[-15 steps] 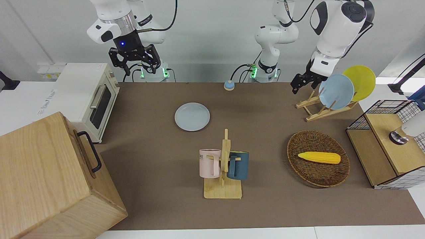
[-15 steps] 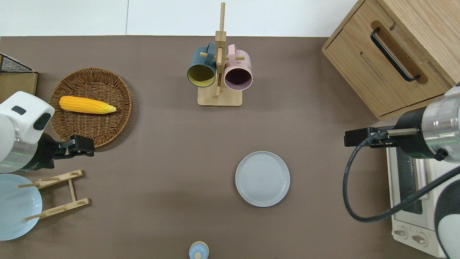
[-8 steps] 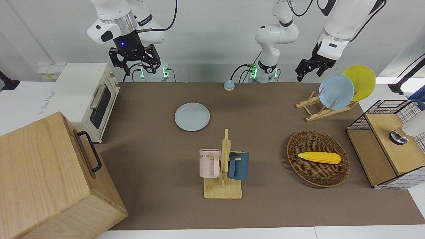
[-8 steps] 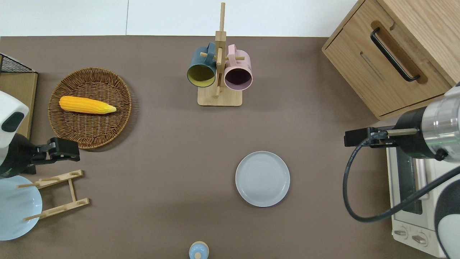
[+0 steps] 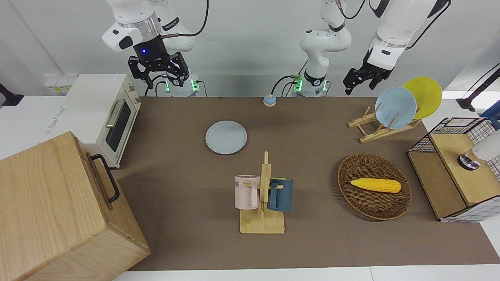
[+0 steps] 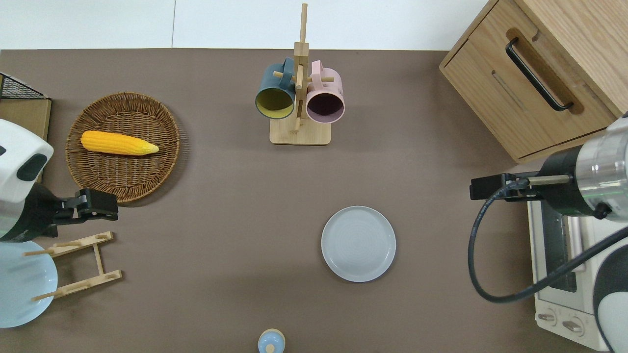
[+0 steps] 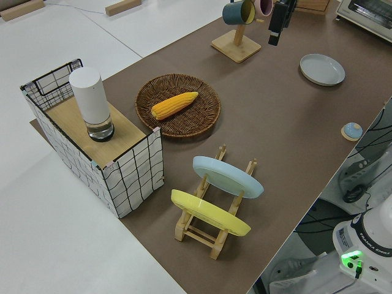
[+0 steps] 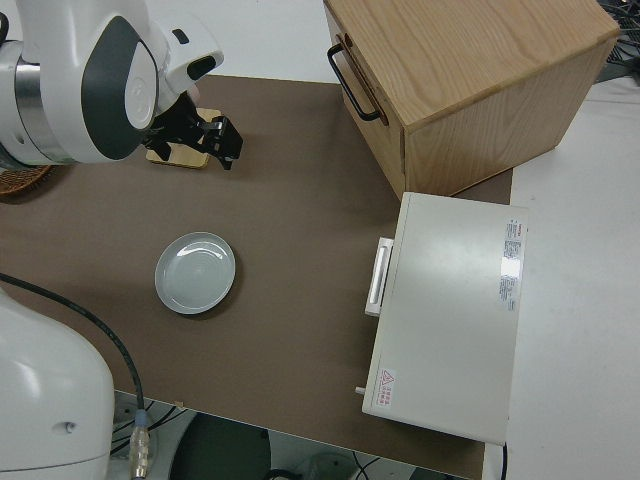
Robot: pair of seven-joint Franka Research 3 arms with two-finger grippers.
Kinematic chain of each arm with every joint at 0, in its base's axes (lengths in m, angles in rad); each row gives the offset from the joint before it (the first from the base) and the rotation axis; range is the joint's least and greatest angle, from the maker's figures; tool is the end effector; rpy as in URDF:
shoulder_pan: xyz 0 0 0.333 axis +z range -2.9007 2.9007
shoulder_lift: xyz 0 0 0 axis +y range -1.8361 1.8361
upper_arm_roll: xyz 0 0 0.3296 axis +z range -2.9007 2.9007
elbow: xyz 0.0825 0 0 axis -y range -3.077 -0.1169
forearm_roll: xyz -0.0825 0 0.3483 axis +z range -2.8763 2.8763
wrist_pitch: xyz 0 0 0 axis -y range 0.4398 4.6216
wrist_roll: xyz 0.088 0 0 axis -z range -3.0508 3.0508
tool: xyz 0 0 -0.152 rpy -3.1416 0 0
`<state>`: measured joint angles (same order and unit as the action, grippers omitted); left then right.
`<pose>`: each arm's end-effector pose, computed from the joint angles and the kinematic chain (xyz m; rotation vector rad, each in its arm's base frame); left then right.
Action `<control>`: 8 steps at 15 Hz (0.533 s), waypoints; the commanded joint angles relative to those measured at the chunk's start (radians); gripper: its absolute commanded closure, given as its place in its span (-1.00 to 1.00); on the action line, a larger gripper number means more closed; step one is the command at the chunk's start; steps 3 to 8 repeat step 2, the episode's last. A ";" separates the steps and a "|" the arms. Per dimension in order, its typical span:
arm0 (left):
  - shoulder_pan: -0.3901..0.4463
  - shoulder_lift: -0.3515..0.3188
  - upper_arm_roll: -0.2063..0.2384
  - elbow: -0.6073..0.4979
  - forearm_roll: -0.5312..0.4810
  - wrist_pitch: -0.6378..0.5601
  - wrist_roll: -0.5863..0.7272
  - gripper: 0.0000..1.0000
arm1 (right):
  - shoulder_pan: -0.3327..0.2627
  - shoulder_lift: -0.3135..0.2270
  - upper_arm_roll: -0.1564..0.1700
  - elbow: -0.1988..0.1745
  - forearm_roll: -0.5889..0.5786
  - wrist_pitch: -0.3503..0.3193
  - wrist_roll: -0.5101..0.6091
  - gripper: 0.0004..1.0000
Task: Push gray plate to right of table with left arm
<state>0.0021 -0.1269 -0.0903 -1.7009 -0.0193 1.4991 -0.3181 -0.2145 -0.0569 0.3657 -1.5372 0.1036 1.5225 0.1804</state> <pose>0.4629 -0.0466 0.5934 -3.1111 -0.3600 0.1182 0.4894 0.0968 0.6308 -3.0530 0.0341 -0.0369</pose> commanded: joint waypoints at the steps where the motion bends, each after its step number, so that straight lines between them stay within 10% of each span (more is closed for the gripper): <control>1: -0.017 0.013 0.017 0.027 -0.014 -0.016 -0.006 -0.98 | -0.006 0.006 0.004 0.014 0.016 -0.007 0.002 -0.99; 8: -0.017 0.013 0.015 0.027 -0.014 -0.016 -0.006 -0.98 | -0.006 0.006 0.004 0.014 0.016 -0.007 0.002 -0.99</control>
